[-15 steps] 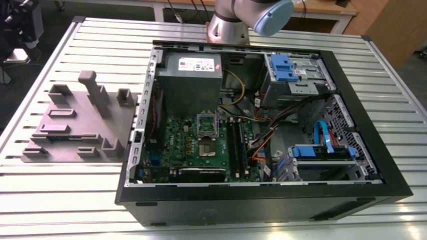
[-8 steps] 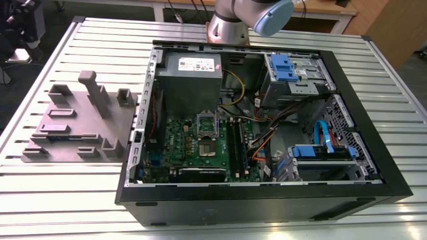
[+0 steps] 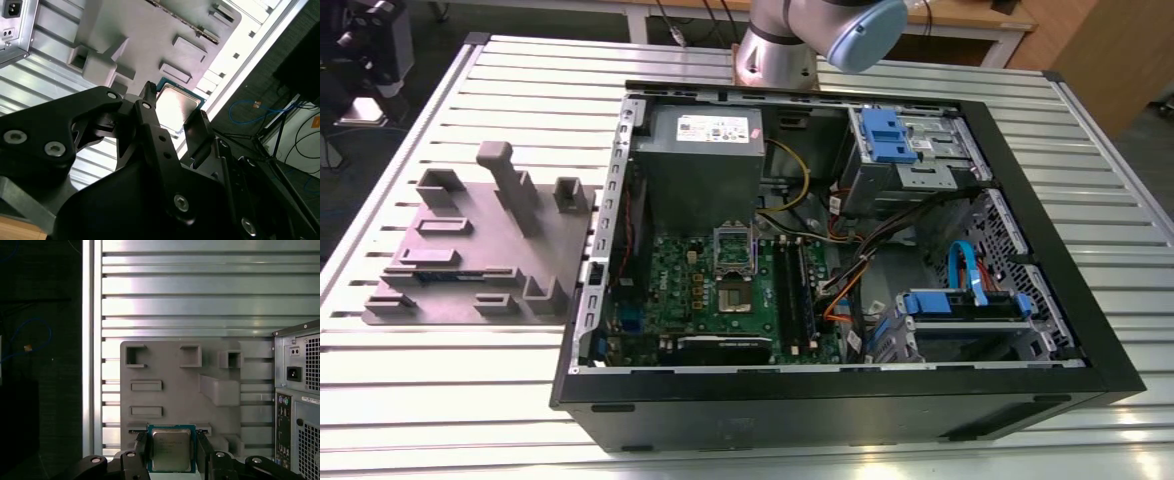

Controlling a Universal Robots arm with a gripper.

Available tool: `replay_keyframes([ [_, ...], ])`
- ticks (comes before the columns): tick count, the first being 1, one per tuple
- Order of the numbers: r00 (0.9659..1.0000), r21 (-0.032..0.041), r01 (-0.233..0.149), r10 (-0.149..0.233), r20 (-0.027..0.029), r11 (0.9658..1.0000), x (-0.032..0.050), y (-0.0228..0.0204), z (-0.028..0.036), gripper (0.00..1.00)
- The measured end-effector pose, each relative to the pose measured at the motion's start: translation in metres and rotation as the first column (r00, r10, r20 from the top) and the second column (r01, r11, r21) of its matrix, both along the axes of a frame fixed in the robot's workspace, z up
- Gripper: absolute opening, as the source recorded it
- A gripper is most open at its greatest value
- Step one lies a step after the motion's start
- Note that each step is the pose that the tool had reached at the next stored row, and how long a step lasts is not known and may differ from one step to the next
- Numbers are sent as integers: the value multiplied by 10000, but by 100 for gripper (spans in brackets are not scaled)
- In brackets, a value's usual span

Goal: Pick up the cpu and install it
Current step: 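Pick up the cpu and move it towards the insertion slot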

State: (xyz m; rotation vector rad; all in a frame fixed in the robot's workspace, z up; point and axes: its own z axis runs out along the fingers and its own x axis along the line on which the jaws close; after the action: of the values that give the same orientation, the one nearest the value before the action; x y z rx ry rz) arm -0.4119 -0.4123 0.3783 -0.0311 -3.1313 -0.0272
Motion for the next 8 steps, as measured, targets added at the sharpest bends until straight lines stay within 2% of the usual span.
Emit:
replay_keyframes([
  [8, 10000, 0, 1, -1, 0, 10000, 20, 0, 0, 47],
])
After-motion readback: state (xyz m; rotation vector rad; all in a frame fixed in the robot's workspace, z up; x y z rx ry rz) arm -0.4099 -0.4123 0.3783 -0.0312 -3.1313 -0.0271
